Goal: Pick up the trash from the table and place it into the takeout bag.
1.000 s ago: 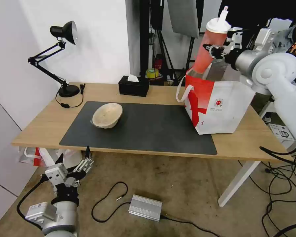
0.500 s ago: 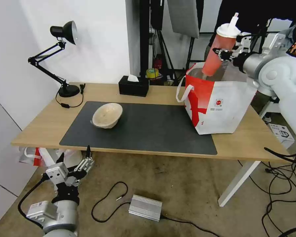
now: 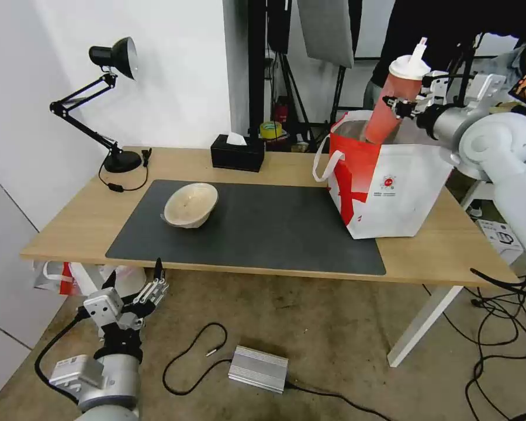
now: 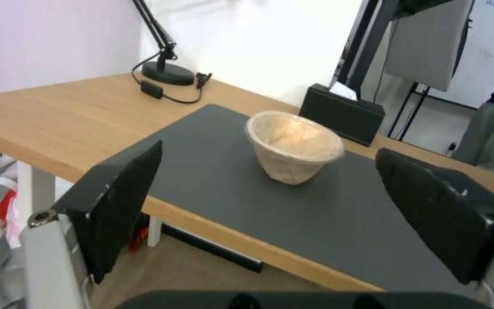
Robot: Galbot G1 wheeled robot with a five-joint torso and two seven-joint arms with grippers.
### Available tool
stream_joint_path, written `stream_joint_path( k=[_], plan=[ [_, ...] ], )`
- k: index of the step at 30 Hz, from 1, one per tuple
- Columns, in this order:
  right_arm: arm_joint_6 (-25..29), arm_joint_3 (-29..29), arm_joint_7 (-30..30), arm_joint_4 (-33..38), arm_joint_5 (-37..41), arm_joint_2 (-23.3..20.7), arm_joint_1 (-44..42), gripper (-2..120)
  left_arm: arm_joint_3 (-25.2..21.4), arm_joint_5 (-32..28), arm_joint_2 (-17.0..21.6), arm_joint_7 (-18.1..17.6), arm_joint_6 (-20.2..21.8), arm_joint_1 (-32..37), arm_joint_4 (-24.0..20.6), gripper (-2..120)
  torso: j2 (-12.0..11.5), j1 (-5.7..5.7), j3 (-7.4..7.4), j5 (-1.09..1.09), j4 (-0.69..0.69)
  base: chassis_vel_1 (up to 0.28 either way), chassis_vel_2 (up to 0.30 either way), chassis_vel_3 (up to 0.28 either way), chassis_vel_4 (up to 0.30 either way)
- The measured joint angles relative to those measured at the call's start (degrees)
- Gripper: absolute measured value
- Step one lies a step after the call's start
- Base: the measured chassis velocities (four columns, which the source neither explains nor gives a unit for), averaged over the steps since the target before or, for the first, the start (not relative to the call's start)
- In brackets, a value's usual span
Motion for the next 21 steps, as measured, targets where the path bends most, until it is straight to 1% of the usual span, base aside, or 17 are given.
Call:
stream_joint_path(
  k=[4,6,7,8,9,13,14,17,18,19,21],
  plan=[
    [0.0,0.16,-0.33,0.41,-0.59,-0.22,-0.62,6,0.05,0.0,-0.02,0.01,0.0,0.02,0.0,100,0.0,0.0,0.0,0.0,0.0,0.0,0.0,0.0,0.0],
    [0.0,0.16,-0.28,0.57,-0.77,-0.29,-0.75,10,0.06,0.06,0.0,0.16,-0.02,0.05,0.0,100,0.0,0.0,0.0,0.0,0.0,0.0,0.0,0.0,0.0],
    [-0.01,0.17,-0.11,0.67,-0.91,-0.3,-0.88,17,0.13,0.11,-0.01,0.42,-0.04,0.09,0.0,100,0.0,0.0,0.0,0.0,0.0,0.0,0.0,0.0,0.0],
    [-0.02,0.17,-0.02,0.76,-0.94,-0.31,-0.96,20,0.19,0.13,-0.06,0.51,-0.05,0.1,-0.02,100,0.0,0.0,0.0,0.0,0.0,0.0,0.0,0.0,0.0],
    [-0.02,0.17,-0.02,0.76,-0.94,-0.31,-0.96,20,0.19,0.13,-0.06,0.51,-0.05,0.1,-0.02,100,0.0,0.0,0.0,0.0,0.0,0.0,0.0,0.0,0.0],
    [-0.16,0.26,0.26,0.98,-0.95,-0.3,-1.03,40,0.29,0.34,-0.16,0.77,-0.14,0.24,-0.09,100,0.0,0.0,0.0,0.0,0.0,0.0,0.0,0.0,0.0],
    [-0.16,0.26,0.26,0.98,-0.95,-0.3,-1.03,40,0.29,0.34,-0.16,0.77,-0.14,0.24,-0.09,100,0.0,0.0,0.0,0.0,0.0,0.0,0.0,0.0,0.0],
    [-0.26,0.25,0.31,1.15,-0.95,-0.33,-0.94,54,0.29,0.5,-0.22,1.11,-0.23,0.5,-0.32,100,0.0,0.0,0.0,0.0,0.0,0.0,0.0,0.0,0.0],
    [-0.29,0.22,0.31,1.2,-0.97,-0.34,-0.92,57,0.29,0.5,-0.21,1.12,-0.24,0.49,-0.34,100,0.0,0.0,0.0,0.0,0.0,0.0,0.0,0.0,0.0],
    [-0.29,0.22,0.31,1.2,-0.97,-0.34,-0.92,57,0.29,0.5,-0.21,1.12,-0.24,0.49,-0.34,100,0.0,0.0,0.0,0.0,0.0,0.0,0.0,0.0,0.0],
    [-0.44,0.15,0.36,1.44,-0.98,-0.35,-0.89,69,0.29,0.5,-0.13,1.13,-0.27,0.38,-0.38,100,0.0,0.0,0.0,0.0,0.0,0.0,0.0,0.0,0.0]
  ],
)
